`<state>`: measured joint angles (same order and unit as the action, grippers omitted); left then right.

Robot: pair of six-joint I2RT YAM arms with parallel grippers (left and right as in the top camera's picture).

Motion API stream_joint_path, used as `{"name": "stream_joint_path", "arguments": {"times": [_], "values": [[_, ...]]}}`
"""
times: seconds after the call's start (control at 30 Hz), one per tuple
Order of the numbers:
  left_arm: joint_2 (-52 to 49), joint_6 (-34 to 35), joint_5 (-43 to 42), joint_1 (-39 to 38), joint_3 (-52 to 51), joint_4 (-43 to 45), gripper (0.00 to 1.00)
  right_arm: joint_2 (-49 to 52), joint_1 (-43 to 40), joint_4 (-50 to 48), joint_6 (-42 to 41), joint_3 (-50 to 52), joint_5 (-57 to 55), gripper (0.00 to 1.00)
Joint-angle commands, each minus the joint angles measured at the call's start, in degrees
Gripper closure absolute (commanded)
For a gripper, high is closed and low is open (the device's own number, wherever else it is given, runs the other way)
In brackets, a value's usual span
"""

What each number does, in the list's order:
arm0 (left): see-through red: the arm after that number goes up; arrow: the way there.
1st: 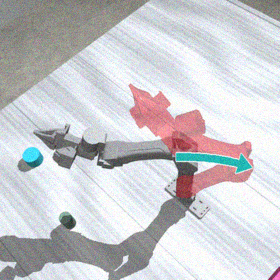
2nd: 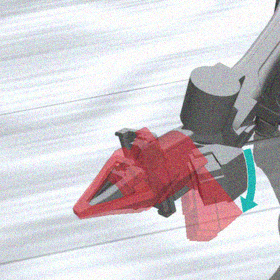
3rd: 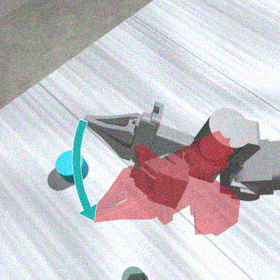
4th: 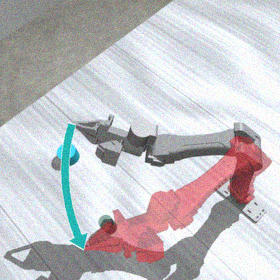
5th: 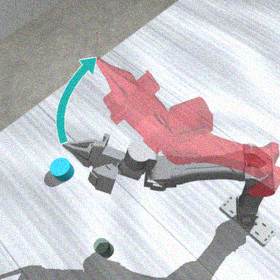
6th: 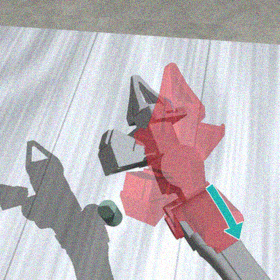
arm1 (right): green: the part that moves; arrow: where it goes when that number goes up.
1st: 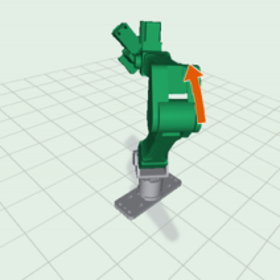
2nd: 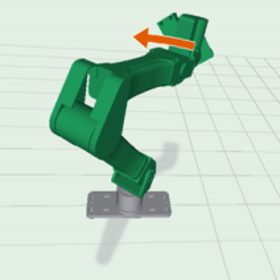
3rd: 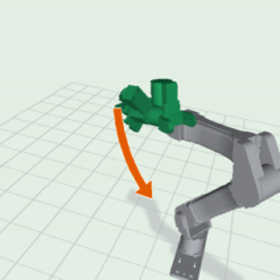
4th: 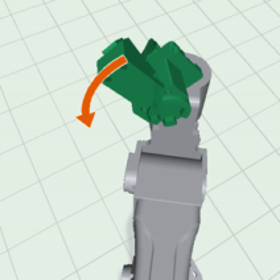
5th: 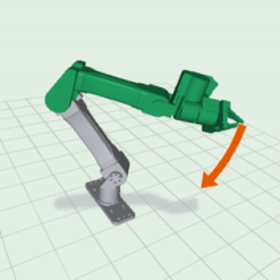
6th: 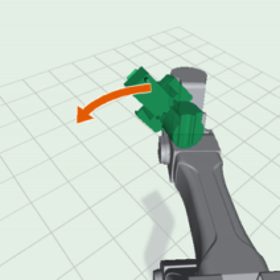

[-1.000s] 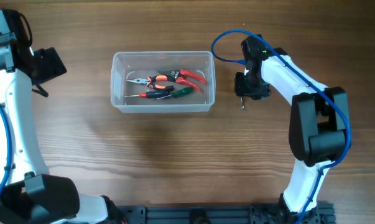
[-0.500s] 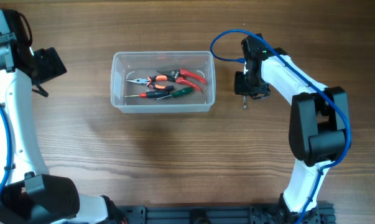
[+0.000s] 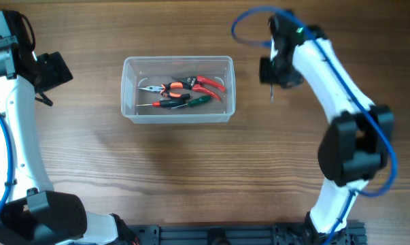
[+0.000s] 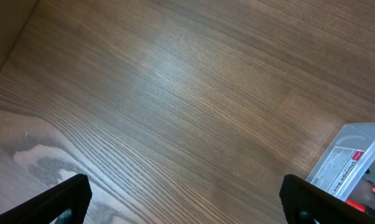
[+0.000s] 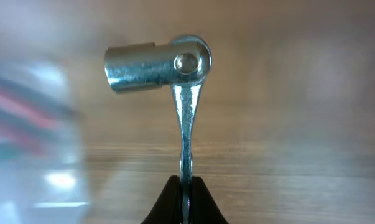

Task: Pack container
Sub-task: 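Carry the socket wrench over the container with the right gripper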

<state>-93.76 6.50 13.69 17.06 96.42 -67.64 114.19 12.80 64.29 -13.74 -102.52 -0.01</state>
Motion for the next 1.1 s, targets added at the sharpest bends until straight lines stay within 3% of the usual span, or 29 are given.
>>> {"name": "stream_joint_path", "arguments": {"times": [0.0, 0.13, 0.23, 0.33, 0.47, 0.8, 1.07], "values": [[-0.2, -0.1, 0.3, 0.2, 0.0, 0.1, 0.0, -10.2, 5.0, 0.1, 5.6, -8.8, 4.1, 0.96], [-0.2, -0.1, 0.3, 0.2, 0.0, 0.1, 0.0, -14.6, 13.4, -4.1, 16.5, -10.0, 8.8, 0.96], [-0.2, -0.1, 0.3, 0.2, 0.0, 0.1, 0.0, -14.6, 21.6, -4.7, 30.1, -9.8, 12.7, 0.96], [-0.2, -0.1, 0.3, 0.2, 0.0, 0.1, 0.0, -11.5, 30.5, -5.4, 47.1, -8.1, 12.5, 0.96], [-0.2, -0.1, 0.3, 0.2, 0.0, 0.1, 0.0, -6.1, 33.4, -6.7, 58.7, -7.1, 12.5, 0.96], [-0.2, -0.1, 0.3, 0.2, 0.0, 0.1, 0.0, 11.5, 31.7, -13.6, 70.8, -7.1, 11.7, 0.96], [-0.2, -0.1, 0.3, 0.2, 0.0, 0.1, 0.0, 16.5, 31.8, -13.5, 70.7, -7.0, 13.0, 0.96]]}}
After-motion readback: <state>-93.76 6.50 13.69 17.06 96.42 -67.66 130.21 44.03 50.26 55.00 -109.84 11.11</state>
